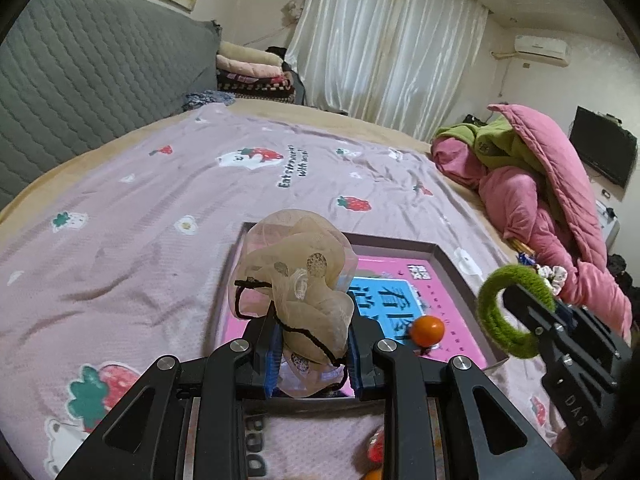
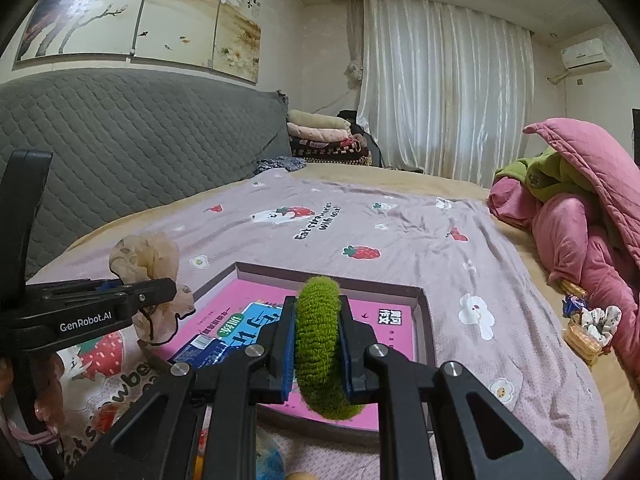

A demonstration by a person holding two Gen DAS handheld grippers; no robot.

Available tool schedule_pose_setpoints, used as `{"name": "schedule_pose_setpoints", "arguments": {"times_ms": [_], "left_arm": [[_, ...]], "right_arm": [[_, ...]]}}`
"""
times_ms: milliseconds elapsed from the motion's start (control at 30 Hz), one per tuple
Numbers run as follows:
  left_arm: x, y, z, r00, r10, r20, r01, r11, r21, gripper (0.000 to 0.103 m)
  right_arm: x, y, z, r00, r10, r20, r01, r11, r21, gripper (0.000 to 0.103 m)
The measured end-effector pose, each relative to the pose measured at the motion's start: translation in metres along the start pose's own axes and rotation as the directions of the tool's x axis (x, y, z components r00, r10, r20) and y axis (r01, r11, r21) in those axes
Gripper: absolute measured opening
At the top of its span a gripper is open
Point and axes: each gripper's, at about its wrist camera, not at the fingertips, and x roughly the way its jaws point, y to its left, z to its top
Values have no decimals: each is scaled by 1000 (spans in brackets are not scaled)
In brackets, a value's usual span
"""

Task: Organize objects
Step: 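Carry the green ring with the right tool while the left tool carries the mesh bag over the tray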

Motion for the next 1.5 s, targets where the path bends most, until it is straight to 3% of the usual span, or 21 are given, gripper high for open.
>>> {"name": "schedule_pose_setpoints", "arguments": {"times_ms": [267, 767, 1500], "left_arm": [[17, -29, -3, 998, -57, -14, 57, 998, 5, 27], [38, -59, -11, 997, -68, -46, 70, 996, 46, 27], [70, -73, -20, 987, -66, -149, 77, 994, 74, 27]], "right_arm": [[7, -10, -3, 1000, -9, -24, 9, 1000, 14, 18], [19, -27, -7, 999, -23, -46, 25, 998, 50, 18], [40, -31, -12, 995, -52, -80, 56, 997, 52, 18]]}}
